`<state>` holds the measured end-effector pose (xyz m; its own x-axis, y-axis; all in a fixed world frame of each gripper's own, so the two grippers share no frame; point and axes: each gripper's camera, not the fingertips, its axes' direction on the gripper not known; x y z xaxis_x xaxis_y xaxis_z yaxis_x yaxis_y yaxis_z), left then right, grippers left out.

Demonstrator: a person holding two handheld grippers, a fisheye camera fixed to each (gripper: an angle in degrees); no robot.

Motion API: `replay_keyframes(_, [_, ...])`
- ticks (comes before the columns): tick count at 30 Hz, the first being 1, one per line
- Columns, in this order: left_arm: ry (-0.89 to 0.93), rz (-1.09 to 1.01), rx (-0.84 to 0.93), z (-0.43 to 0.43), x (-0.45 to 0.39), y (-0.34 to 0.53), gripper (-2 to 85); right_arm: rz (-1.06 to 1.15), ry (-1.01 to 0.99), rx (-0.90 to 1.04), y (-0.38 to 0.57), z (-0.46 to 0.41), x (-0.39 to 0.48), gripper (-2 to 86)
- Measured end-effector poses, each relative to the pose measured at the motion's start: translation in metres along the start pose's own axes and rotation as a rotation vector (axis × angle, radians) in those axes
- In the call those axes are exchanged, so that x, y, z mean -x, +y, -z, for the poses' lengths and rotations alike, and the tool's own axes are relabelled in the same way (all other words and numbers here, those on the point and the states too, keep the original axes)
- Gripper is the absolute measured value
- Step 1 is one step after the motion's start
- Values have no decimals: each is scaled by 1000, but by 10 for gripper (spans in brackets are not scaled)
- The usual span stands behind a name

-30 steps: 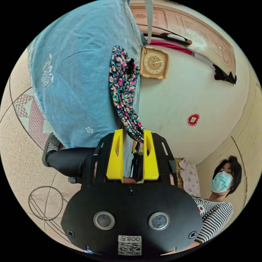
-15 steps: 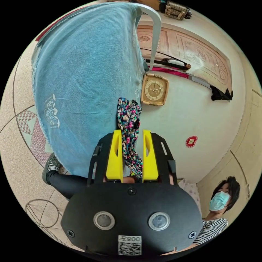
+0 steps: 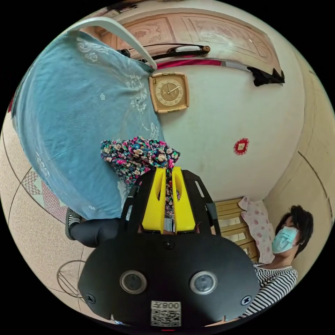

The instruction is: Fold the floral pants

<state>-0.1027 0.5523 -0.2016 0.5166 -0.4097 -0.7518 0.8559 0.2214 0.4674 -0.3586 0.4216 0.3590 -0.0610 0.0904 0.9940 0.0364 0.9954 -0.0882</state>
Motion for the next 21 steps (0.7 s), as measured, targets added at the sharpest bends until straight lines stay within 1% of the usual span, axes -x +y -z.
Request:
replay_keyframes(7, [87,-122,188,-127,-45,43,35,96,-43,-138,101,107,37,13])
replay_keyframes(12, [157,-144,325,-238,-57,82,33,158,-58,-301,190,202,59,12])
replay_keyframes(16, [154,-155,471,-363,-64,117,33,173,-76,-426,246,271,65,11])
replay_keyframes(17, [157,-160,516,-404,-69,128,33,177,-80,-467,261,296,66,11])
replay_keyframes(18, [160,-166,537,-426,-73,133,33,182,-85,-518,277,322,68,11])
replay_keyframes(20, [195,-221,634,-519,-95,156,33,205,-99,-590,297,365,74,11])
replay_keyframes(21, [207,-238,657,-545,-102,163,33,227,-99,-639,309,397,82,11])
